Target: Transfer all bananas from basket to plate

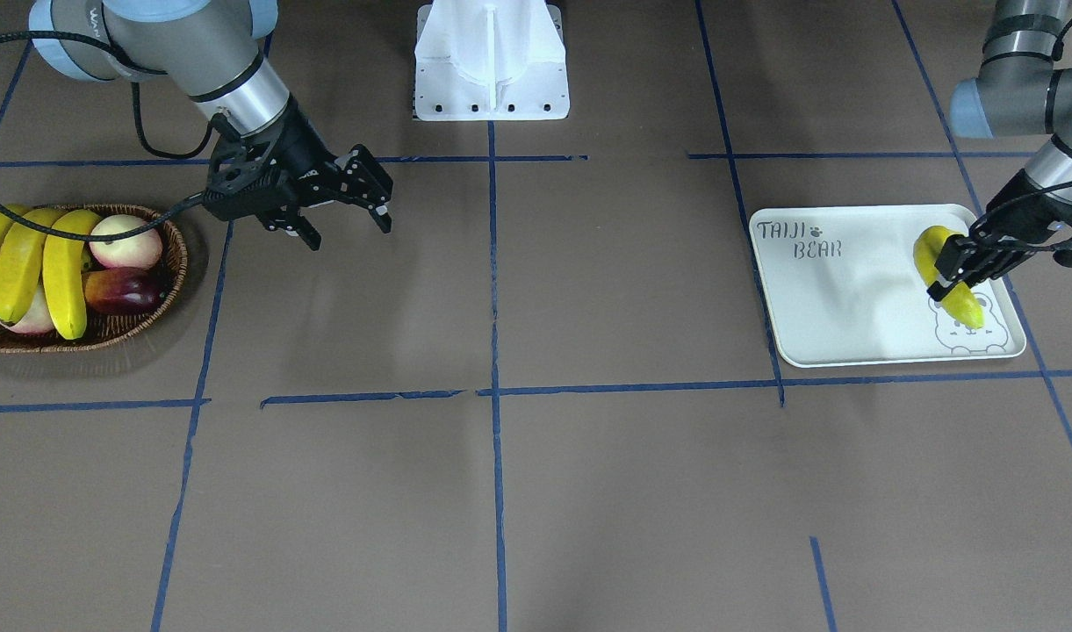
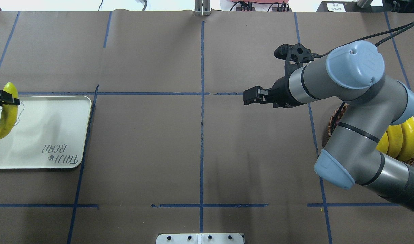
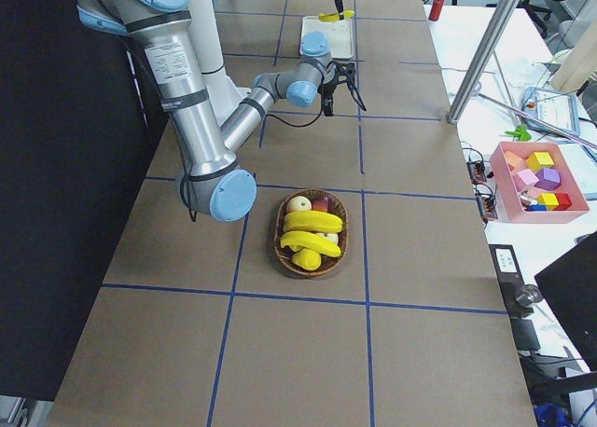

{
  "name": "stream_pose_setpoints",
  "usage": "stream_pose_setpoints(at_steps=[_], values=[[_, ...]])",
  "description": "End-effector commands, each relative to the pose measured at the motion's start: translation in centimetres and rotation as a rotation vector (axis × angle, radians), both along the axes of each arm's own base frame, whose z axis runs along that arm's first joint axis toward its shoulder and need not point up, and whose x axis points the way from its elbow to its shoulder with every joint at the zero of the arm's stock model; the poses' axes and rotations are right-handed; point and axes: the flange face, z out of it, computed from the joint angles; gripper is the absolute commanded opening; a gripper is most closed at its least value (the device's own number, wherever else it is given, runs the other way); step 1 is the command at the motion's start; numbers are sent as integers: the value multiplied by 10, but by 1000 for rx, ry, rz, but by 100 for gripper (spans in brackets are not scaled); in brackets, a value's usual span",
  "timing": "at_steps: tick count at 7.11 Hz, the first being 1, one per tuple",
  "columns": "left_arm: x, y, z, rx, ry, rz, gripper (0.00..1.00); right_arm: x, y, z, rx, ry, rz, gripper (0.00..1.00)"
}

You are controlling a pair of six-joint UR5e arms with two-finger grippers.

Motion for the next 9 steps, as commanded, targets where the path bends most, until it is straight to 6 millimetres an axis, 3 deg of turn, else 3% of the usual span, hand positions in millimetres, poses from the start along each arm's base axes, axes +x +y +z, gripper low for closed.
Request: stream_pose_setpoints(at_steps=[1,2,3,5,7,9], values=[[-10,10,30,1,-73,11,0,15,-8,17,1,48,-12,100],[-9,10,30,-1,-72,12,94,22,-11,23,-11,50,-8,100],[-8,9,26,-10,-60,5,99,31,-15,29,-8,55,-20,100],[-5,6,21,-30,-42,-11,99,58,-23,60,25,97,-54,100],[-2,2,12,-23,-29,-9,99,100,-24,122,82,190,-112,100],[2,-4,-6,-50,-9,-34,99,162,-7,193,115,234,-164,100]])
